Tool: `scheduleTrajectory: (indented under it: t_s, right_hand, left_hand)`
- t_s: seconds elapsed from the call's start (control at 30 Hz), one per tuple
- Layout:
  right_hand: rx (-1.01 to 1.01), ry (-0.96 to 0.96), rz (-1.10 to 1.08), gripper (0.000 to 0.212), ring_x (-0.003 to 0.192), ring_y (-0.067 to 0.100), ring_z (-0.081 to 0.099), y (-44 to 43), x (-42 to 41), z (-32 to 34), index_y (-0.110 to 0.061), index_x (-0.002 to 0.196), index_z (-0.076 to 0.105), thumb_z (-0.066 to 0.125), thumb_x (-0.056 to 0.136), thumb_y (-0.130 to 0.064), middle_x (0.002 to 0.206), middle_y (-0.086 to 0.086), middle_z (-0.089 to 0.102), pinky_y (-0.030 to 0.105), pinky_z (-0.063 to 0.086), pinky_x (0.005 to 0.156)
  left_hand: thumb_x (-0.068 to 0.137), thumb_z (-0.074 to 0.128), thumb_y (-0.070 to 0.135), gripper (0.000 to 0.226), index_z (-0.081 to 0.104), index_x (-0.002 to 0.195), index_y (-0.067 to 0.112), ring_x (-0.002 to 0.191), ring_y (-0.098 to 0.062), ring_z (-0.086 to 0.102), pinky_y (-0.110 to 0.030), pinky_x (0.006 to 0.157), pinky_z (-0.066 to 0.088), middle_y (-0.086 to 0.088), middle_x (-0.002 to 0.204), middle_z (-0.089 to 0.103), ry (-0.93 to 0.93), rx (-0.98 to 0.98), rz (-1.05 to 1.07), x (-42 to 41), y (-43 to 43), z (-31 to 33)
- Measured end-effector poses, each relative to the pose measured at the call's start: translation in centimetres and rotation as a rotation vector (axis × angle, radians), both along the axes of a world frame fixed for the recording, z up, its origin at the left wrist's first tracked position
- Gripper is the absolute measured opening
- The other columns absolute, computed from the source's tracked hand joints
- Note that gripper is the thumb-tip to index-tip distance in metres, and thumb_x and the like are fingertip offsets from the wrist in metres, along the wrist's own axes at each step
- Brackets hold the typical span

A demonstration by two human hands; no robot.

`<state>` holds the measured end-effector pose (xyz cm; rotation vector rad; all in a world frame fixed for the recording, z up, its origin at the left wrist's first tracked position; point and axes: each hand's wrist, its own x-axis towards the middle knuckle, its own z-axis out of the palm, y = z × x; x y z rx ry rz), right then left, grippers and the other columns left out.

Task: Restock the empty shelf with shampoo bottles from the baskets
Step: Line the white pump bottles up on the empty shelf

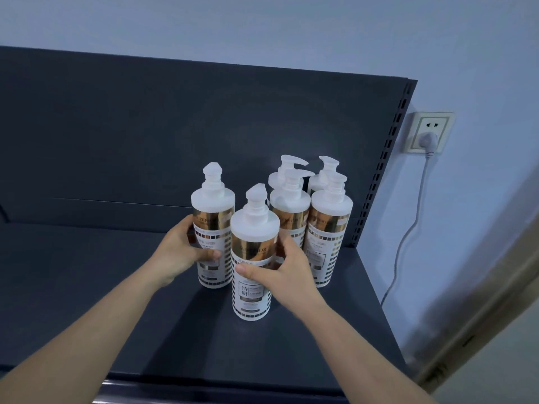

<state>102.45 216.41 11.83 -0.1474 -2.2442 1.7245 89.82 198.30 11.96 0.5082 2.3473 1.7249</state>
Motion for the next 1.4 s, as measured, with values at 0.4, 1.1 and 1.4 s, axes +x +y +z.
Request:
scheduleTrajectory:
  t_s: [0.4, 1.1, 1.4]
  right_hand:
    - [-0.018, 0.02, -0.233, 0.073, 0.119, 0.006, 0.052, -4.2, -8.5, -0.4, -0.024, 0.137, 0.038, 0.081, 0.078, -0.021, 0.129, -0.011, 0.055, 0.026, 0.042, 0.104]
    - [0.012, -0.111, -0.343, 0.085, 0.138, 0.027, 0.041, -2.8, -14.2, 0.6, -0.021, 0.147, 0.028, 0.079, 0.08, -0.031, 0.145, 0.004, 0.046, 0.05, 0.035, 0.114]
    - [-0.172, -0.281, -0.332, 0.078, 0.139, 0.028, 0.038, -4.1, -12.2, 1.0, -0.015, 0.15, 0.026, 0.07, 0.088, -0.034, 0.151, 0.005, 0.041, 0.044, 0.035, 0.11]
  left_hand:
    - [0.064, 0.085, -0.002, 0.063, 0.057, 0.115, 0.023, 0.109, -0.012, 0.062, -0.036, 0.093, 0.05, 0.004, 0.111, 0.069, -0.007, 0.017, -0.006, -4.2, -3.0, -0.7]
    - [0.058, 0.088, 0.009, 0.071, 0.056, 0.118, 0.032, 0.106, 0.004, 0.062, -0.023, 0.09, 0.046, 0.019, 0.112, 0.069, -0.008, -0.01, -0.157, -1.3, -4.7, -0.9]
    - [0.062, 0.087, 0.006, 0.068, 0.058, 0.118, 0.029, 0.106, 0.004, 0.062, -0.022, 0.089, 0.047, 0.014, 0.112, 0.07, -0.013, 0.016, -0.164, -0.8, -4.6, -0.9]
